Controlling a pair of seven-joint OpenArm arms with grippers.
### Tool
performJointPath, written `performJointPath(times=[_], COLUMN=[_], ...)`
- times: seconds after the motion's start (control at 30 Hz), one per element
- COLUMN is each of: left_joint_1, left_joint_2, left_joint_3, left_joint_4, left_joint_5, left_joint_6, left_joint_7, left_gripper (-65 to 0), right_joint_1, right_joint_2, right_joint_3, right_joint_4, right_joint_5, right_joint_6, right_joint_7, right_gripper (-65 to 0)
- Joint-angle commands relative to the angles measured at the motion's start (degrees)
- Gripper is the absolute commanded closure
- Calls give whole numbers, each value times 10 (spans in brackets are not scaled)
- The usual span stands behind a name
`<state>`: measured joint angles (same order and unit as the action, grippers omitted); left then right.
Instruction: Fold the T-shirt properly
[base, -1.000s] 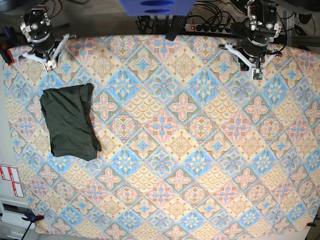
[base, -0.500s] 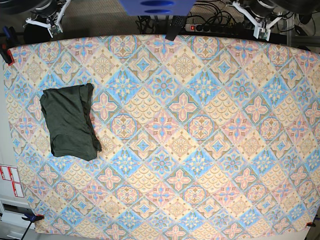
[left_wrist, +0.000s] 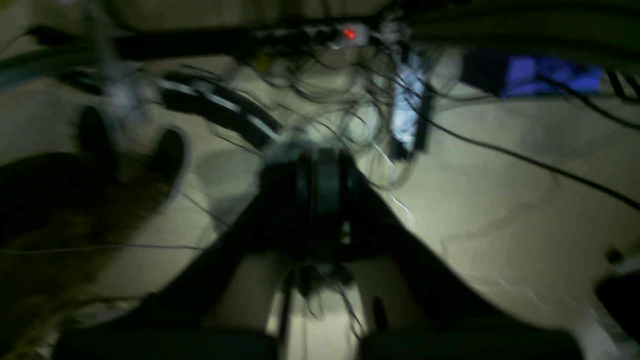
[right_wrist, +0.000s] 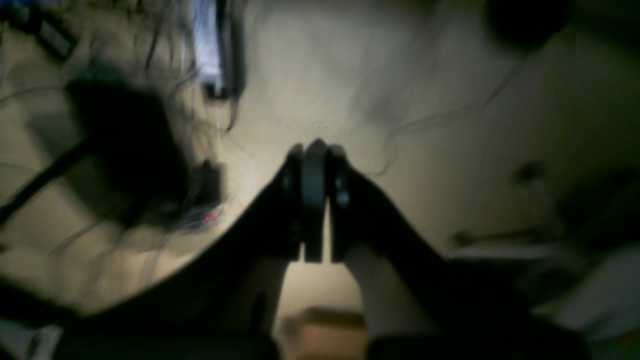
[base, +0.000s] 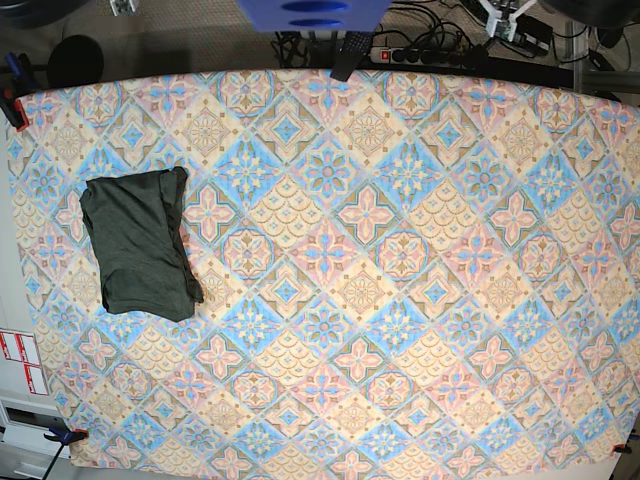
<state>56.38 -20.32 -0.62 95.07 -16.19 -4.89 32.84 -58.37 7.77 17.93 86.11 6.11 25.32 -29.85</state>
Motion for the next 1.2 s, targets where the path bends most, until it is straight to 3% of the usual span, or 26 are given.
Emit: performJointPath(times=[0.0,0.27,0.37,0.47,0.73,0.93,1.17], left_joint_1=[-3,-104,-142,-173,-289,-348,-403], left_joint_2=[-6,-4,-1,12,47,76,108], left_joint_3=[11,118,153,182,264,302,324], left_joint_4=[-19,-227,-294,-360,-567,-664,-726], left_joint_5=[2,2,1,1,1,1,1], left_joint_6=[2,4,6,35,51,51,51], left_joint_7=[-4,-118,-145,-182,-271,-322,-330], left_gripper=[0,0,0,0,0,0,0], right_joint_1=[6,105,141,177,257,318,368], right_joint_2=[4,4,4,4,4,4,-2], right_joint_3=[3,3,2,-2,-93,-101,-101], right_joint_4=[-14,-184,-268,-350,-520,-639,-716], right_joint_5=[9,18,18,18,18,18,18], right_joint_6=[1,1,1,1,1,0,-1], right_joint_7=[4,13,52,78,178,244,299], right_gripper=[0,0,0,0,0,0,0])
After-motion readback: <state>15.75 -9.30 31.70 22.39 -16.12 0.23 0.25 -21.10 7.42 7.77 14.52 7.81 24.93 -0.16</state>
